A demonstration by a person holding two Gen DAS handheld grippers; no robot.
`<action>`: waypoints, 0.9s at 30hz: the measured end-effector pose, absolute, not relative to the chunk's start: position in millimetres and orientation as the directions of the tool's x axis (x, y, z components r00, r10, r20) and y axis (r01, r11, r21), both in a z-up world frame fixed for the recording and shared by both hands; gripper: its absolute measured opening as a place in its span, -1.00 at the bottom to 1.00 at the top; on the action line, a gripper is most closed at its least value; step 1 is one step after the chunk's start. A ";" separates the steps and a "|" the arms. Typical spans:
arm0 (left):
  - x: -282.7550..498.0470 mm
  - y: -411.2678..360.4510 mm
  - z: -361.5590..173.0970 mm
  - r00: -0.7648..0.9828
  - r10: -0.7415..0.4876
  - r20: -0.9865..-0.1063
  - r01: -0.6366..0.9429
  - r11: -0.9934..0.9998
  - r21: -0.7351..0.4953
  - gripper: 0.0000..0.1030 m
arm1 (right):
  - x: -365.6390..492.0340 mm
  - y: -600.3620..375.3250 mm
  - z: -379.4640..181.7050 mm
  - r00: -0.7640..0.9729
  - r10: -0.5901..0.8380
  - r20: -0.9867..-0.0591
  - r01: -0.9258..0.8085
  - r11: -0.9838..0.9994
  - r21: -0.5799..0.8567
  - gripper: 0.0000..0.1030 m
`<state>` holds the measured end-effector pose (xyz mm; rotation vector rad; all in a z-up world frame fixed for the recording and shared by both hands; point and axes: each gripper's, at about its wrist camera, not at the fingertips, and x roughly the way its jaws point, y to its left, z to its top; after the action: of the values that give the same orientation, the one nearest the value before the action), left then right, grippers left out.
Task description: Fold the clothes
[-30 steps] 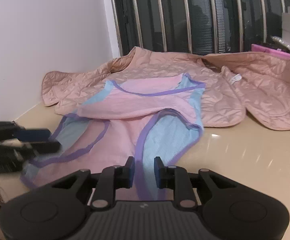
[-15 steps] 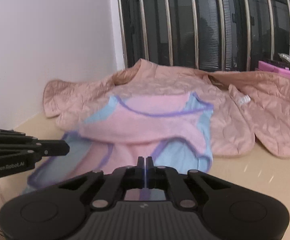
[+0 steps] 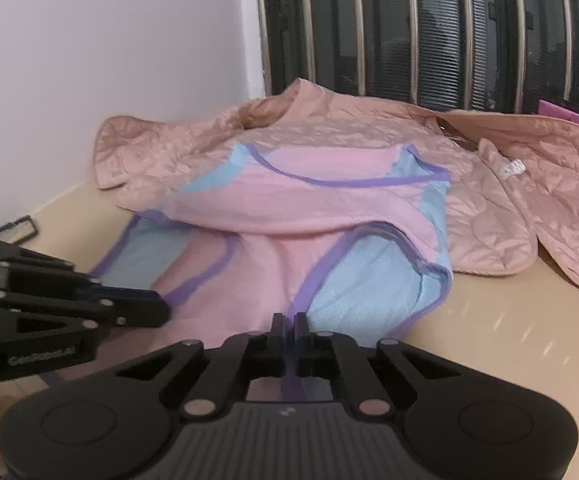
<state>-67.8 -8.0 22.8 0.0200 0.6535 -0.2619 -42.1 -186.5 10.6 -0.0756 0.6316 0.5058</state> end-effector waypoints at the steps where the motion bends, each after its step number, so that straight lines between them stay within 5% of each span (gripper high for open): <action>1: -66.8 -4.7 26.7 0.765 -0.245 -0.595 0.246 0.966 -0.081 -0.96 | -41.7 -187.0 13.4 0.697 0.431 -0.573 -0.472 0.877 0.086 -0.99; 7: -50.3 8.6 49.4 0.796 -0.248 -0.552 0.205 0.969 -0.138 -0.96 | -24.2 -192.1 42.2 0.754 0.415 -0.509 -0.439 0.895 0.080 -0.99; 12: -27.7 11.0 36.2 0.758 -0.178 -0.627 0.147 0.984 -0.101 -0.83 | 4.6 -190.0 37.6 0.772 0.336 -0.540 -0.367 0.929 0.053 -0.84; 13: -28.0 11.5 33.6 0.758 -0.156 -0.634 0.136 0.987 -0.081 -0.73 | 6.3 -190.8 34.9 0.768 0.315 -0.558 -0.351 0.935 0.045 -0.82; 15: -44.8 23.8 33.9 0.771 -0.178 -0.612 0.152 0.984 -0.095 0.02 | -1.3 -194.7 32.8 0.764 0.300 -0.571 -0.342 0.939 0.036 -0.65; 17: -64.5 37.4 36.5 0.786 -0.188 -0.589 0.160 0.982 -0.100 0.05 | -31.4 -206.4 36.6 0.749 0.358 -0.557 -0.390 0.919 0.067 -0.38; 20: -98.1 57.8 38.6 0.791 -0.132 -0.597 0.116 0.991 -0.065 0.05 | -80.9 -223.6 37.0 0.734 0.424 -0.530 -0.424 0.896 0.131 -0.37; 24: -127.0 61.2 35.2 0.745 -0.259 -0.614 0.198 0.966 -0.167 0.05 | -124.1 -228.9 31.1 0.709 0.474 -0.522 -0.460 0.872 0.167 -0.40; 27: -123.2 41.5 26.6 0.756 -0.163 -0.634 0.166 0.985 -0.055 -0.05 | -127.4 -228.6 24.9 0.708 0.506 -0.493 -0.459 0.860 0.224 -0.49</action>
<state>-123.2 41.5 26.6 0.0052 0.6907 -0.1796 -127.4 -228.6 24.9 0.0869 0.5727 0.5361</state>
